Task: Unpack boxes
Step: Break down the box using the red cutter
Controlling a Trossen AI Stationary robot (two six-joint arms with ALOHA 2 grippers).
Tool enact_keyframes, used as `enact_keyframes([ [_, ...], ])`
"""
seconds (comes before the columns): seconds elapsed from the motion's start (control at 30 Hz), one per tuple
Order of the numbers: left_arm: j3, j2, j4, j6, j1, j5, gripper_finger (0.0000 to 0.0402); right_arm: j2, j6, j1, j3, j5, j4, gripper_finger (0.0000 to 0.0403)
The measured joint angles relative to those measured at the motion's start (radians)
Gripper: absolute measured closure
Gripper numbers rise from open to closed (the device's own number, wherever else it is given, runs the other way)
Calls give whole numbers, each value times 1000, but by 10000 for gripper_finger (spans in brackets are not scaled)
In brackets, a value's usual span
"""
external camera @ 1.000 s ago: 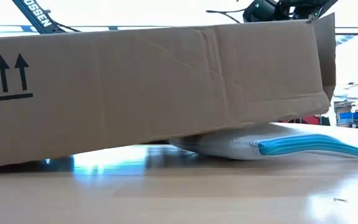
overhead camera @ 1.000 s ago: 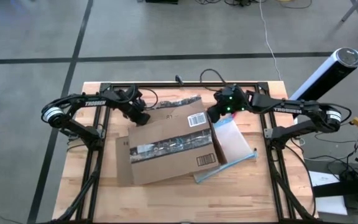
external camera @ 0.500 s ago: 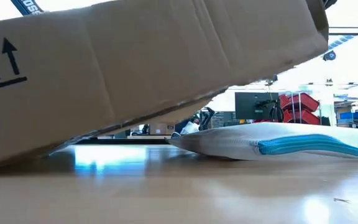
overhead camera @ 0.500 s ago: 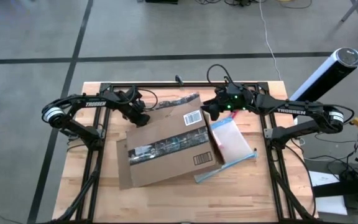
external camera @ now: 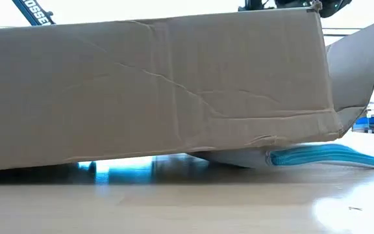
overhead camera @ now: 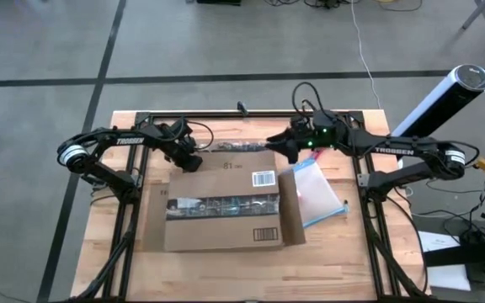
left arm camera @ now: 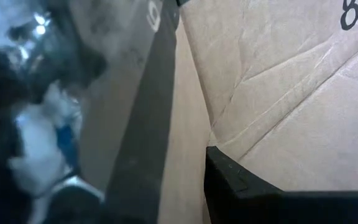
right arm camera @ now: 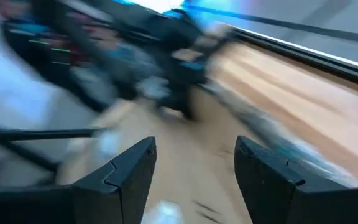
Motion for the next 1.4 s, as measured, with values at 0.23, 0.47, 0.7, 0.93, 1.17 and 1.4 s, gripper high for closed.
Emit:
enact_keyframes([
  [0.23,0,0,42,-25,0,3,401,138,-28,132,-1,-15,47,276],
  [0.47,17,-1,53,-35,1,-5,401,284,-40,188,-1,-13,49,366],
  [0.7,83,-20,55,32,4,-62,377,356,-25,190,0,-17,54,393],
  [0.93,192,-24,42,155,2,-144,269,373,-20,189,-1,-10,46,401],
  [1.17,329,-25,-16,209,7,-328,151,375,-19,189,-2,14,38,402],
  [1.4,485,-33,-78,155,-26,-81,127,375,-16,147,-3,15,38,403],
])
